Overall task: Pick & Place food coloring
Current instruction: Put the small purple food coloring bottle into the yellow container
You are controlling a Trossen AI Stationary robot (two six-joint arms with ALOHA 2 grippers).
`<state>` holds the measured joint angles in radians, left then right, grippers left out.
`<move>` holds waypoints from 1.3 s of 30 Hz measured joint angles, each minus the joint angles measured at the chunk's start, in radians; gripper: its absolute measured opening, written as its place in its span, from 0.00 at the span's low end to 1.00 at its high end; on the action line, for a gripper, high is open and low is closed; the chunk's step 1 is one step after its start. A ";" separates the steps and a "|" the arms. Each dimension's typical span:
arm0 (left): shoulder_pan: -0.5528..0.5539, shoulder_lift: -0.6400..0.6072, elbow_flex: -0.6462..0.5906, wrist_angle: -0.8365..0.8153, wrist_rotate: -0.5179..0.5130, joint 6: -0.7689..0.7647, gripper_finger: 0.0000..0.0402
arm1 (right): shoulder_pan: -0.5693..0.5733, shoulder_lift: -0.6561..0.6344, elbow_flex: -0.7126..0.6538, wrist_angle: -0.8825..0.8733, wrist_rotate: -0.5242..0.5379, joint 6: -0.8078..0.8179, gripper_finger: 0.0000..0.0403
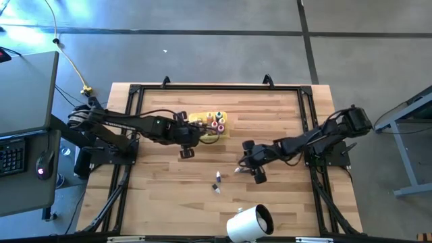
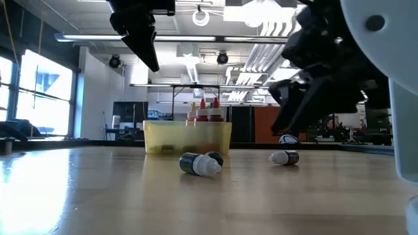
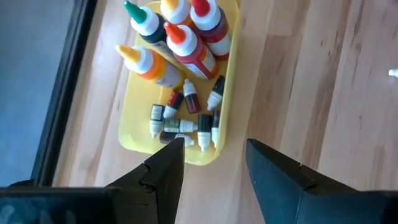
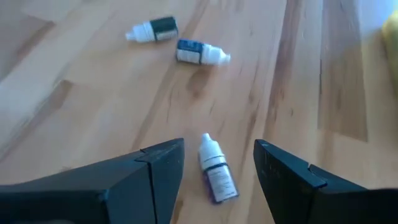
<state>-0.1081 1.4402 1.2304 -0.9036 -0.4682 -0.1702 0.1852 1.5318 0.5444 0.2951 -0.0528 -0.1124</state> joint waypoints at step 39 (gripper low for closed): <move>0.003 0.005 -0.001 0.069 -0.012 -0.018 0.42 | -0.002 0.229 -0.144 0.434 0.061 0.113 0.47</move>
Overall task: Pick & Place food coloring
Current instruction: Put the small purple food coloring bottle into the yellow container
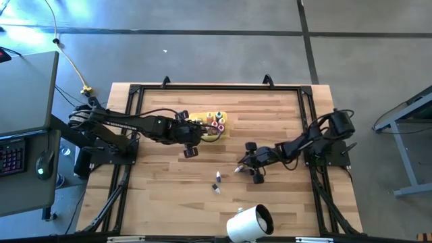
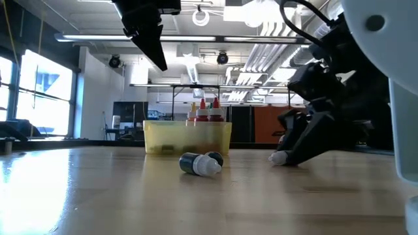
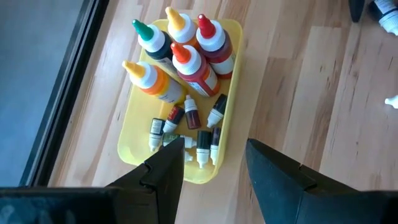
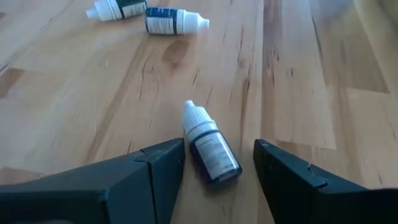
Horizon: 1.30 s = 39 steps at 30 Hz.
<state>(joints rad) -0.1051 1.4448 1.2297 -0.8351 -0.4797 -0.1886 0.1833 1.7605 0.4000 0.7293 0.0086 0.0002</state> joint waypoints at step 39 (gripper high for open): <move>0.000 0.000 0.000 -0.036 0.156 -0.004 0.42 | -0.016 0.019 0.710 -0.943 0.036 -0.148 0.24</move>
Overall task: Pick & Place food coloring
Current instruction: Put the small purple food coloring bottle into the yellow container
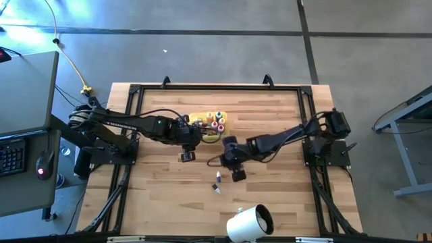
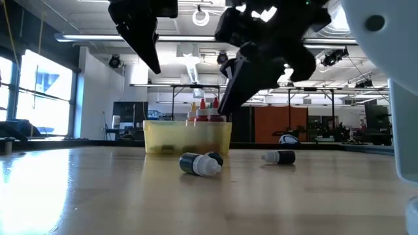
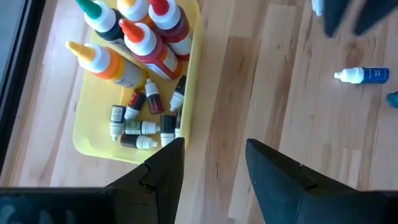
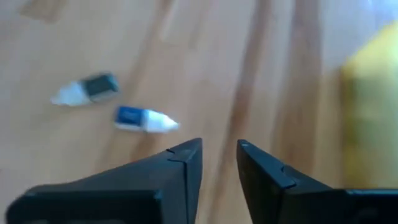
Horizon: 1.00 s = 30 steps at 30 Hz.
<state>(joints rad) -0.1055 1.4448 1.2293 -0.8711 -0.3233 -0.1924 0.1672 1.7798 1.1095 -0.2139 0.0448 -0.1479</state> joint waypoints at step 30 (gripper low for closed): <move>0.000 0.000 0.000 0.008 0.001 -0.075 0.42 | 0.046 -0.023 -0.687 1.007 0.072 0.137 0.31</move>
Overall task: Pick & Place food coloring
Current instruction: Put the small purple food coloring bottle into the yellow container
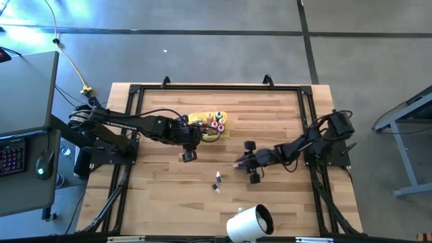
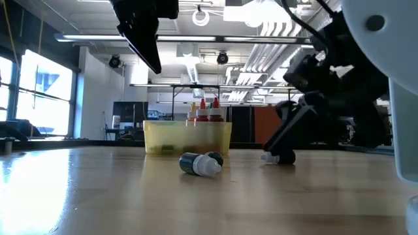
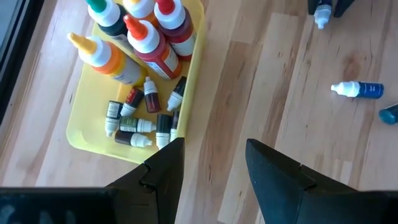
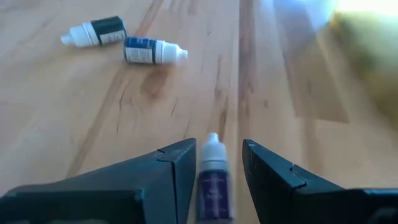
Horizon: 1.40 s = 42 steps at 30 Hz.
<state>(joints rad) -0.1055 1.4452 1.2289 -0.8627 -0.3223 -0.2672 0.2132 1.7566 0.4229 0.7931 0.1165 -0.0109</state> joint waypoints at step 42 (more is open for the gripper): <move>0.000 0.000 0.000 -0.003 -0.002 -0.027 0.42 | -0.019 0.027 0.050 0.040 0.005 -0.049 0.10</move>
<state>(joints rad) -0.1054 1.4452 1.2289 -0.8661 -0.3244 -0.2939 0.1939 1.7834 0.4733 0.8335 0.1219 -0.0603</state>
